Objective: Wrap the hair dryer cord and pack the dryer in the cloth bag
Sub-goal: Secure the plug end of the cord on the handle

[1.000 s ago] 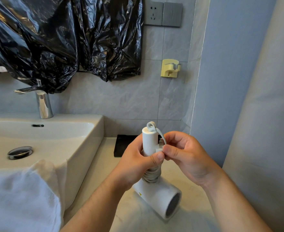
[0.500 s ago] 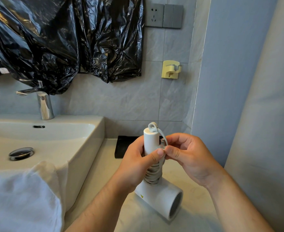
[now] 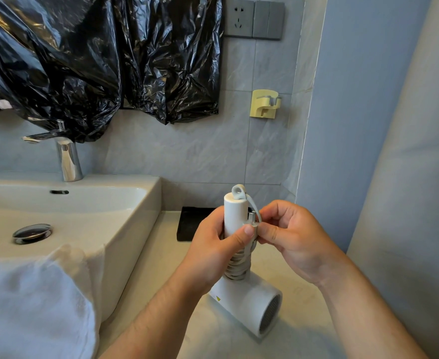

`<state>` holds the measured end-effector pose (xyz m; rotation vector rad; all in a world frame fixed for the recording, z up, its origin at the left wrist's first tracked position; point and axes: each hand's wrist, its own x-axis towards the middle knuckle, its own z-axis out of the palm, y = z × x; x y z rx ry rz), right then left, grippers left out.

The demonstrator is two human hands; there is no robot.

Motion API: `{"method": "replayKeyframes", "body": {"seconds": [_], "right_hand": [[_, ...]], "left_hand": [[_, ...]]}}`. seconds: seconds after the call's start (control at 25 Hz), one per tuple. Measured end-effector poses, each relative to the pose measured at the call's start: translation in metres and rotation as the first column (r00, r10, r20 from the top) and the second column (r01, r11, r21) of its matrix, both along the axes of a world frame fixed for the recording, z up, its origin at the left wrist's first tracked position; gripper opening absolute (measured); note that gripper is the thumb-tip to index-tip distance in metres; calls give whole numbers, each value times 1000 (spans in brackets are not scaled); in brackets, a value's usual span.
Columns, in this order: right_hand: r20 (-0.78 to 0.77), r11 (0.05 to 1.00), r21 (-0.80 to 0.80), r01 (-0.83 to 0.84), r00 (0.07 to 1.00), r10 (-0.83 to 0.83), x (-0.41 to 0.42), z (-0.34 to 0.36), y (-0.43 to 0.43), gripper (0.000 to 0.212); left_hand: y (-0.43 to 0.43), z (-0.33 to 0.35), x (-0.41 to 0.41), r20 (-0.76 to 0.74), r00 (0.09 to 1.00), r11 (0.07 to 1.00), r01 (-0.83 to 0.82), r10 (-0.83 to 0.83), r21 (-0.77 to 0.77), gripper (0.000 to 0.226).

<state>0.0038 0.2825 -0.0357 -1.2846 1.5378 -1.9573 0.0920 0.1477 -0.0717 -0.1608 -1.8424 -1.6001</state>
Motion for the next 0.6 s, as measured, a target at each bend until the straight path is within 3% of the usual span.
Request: {"method": "replayKeyframes", "body": {"seconds": [0.4, 0.6], "right_hand": [[-42, 996, -3, 91, 995, -91, 9, 6, 2, 17], [-107, 992, 18, 128, 986, -126, 7, 5, 2, 11]], "left_hand": [[-1, -1, -4, -5, 1000, 997, 11, -10, 77, 50], [-3, 0, -4, -7, 1000, 997, 25, -25, 72, 50]]}}
